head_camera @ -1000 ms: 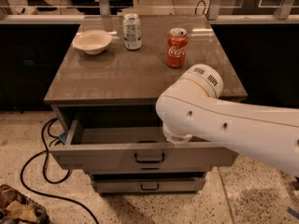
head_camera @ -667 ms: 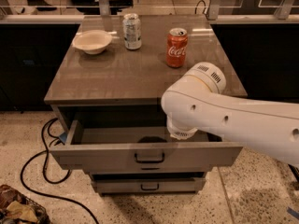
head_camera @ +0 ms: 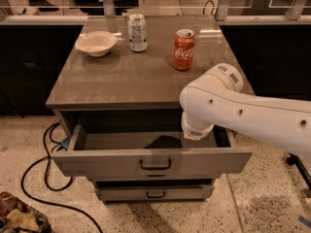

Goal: Open top drawer

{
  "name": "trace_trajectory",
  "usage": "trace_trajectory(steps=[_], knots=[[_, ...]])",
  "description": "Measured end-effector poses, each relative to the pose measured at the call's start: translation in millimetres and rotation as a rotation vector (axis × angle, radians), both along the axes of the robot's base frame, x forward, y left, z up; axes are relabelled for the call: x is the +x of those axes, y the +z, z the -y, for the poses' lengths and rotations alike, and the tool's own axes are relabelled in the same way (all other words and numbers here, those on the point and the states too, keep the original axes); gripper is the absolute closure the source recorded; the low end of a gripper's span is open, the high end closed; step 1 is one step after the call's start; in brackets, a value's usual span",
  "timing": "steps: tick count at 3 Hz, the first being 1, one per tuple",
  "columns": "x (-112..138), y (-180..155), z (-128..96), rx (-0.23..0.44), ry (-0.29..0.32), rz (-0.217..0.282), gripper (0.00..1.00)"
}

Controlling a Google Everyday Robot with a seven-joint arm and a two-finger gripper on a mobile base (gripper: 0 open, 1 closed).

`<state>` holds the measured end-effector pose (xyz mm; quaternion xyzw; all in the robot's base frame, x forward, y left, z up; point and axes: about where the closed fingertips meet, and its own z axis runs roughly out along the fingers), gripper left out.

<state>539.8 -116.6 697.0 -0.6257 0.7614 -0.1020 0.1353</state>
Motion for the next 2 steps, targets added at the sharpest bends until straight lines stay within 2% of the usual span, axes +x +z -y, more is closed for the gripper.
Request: trace_trajectory(steps=[1,2], knots=[[10.8,-15.3,5.2,0.019,0.009,-0.026,1.0],[12.9,-41.3,6.8,0.036,0.011,-0.101,1.0]])
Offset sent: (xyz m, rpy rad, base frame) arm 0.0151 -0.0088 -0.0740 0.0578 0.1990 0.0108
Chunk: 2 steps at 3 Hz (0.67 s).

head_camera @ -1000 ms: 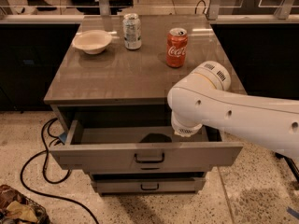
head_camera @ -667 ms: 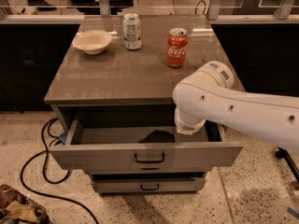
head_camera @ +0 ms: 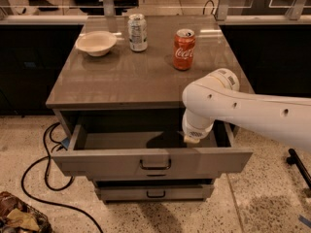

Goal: Open top drawer

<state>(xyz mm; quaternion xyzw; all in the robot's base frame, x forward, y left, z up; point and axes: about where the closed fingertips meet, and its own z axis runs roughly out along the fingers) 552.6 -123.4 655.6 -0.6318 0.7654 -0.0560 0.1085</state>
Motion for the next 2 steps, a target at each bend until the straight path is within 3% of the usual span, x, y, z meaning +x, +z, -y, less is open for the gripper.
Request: trace_trajectory(steps=[1,2], knots=[[-7.9,-28.2,-0.8,0.03,0.004,-0.074,1.0],[-15.0,-41.0,-1.0,0.05,0.004,-0.103,1.0]])
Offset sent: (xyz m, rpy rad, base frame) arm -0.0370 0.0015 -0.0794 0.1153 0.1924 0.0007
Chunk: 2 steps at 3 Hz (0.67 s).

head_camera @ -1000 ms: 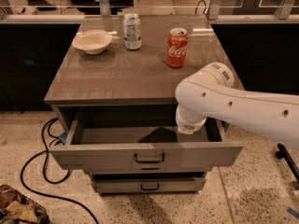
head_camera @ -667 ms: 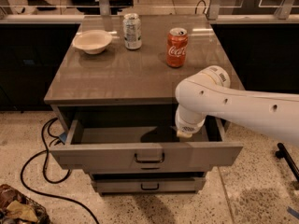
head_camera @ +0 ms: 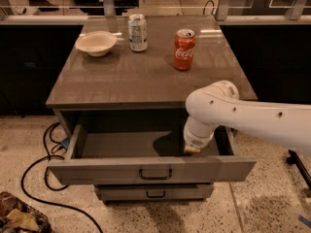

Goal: Open top drawer

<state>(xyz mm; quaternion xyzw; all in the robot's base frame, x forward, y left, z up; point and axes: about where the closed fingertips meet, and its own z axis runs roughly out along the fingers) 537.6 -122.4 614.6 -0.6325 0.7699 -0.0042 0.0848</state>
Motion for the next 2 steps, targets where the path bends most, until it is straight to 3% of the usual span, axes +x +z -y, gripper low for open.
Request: trace_trajectory(steps=[2], knots=[[-43.6,-2.4,-4.9,0.008,0.0,-0.047,1.0]])
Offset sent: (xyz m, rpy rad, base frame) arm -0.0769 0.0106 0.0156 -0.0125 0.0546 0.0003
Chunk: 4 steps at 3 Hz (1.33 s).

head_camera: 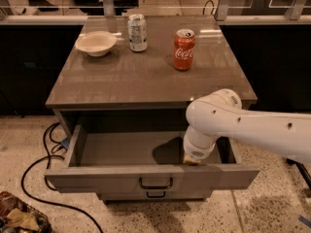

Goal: Open top drawer

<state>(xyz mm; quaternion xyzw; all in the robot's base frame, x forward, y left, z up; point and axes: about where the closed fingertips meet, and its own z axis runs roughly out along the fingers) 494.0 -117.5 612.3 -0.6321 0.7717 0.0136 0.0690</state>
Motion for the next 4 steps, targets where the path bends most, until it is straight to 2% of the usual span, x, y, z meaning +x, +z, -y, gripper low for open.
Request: trace_trajectory(steps=[3,4], knots=[[-61.7,41.1,-14.7,-0.07,0.003,0.018,0.98],[-60.9,40.9,-14.0,-0.071,0.002,0.018,0.75]])
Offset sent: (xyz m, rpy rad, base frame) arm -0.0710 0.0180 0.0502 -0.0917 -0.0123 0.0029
